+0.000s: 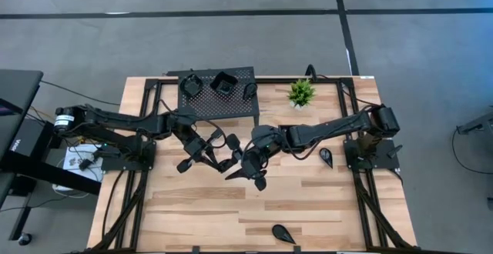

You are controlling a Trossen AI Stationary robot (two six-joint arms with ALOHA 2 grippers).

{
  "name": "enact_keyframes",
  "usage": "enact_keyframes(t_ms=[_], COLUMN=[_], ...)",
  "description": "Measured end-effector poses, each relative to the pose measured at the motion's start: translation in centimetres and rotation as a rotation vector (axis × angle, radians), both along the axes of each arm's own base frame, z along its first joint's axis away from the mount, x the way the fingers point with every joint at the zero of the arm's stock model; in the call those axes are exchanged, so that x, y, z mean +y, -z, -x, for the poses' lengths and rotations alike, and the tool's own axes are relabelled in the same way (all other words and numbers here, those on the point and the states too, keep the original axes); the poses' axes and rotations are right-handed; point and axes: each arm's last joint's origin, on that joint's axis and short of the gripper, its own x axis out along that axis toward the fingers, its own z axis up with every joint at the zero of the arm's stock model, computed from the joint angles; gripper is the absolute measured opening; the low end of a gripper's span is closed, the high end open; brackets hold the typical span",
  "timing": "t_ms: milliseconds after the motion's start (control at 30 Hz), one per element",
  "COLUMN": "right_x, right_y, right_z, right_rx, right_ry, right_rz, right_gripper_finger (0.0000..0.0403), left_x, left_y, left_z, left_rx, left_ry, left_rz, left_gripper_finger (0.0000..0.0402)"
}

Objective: Pick & Place Mini shaped plates
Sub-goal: Stack the black drop shaped plate on the top of the black drop shaped plates on the shelf

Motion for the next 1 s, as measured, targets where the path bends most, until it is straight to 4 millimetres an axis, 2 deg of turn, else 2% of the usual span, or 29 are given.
enact_keyframes(t_ms=[433,700,867,1000], right_x=[0.5,1.5,2.0,1.8], right_y=[0.0,-0.1,-0.1,-0.1], right_z=[0.0,0.2,0.3,0.2], right_rx=[-0.009,-0.017,-0.054,-0.074], right_ry=[0.009,-0.017,-0.024,0.057], right_rz=[0.008,0.007,0.082,0.146], right_gripper_finger=[0.0102,0.0102,0.0102,0.0102], left_x=[-0.1,-0.1,-0.1,-0.1], left_y=[0.0,0.0,0.0,0.0], left_z=[0.0,0.0,0.0,0.0], left_rx=[-0.004,0.001,0.006,0.006], left_ry=[0.010,0.008,0.007,0.006], left_rz=[0.002,0.002,0.002,0.002], left_gripper_finger=[0.0009,0.0009,0.0009,0.0009])
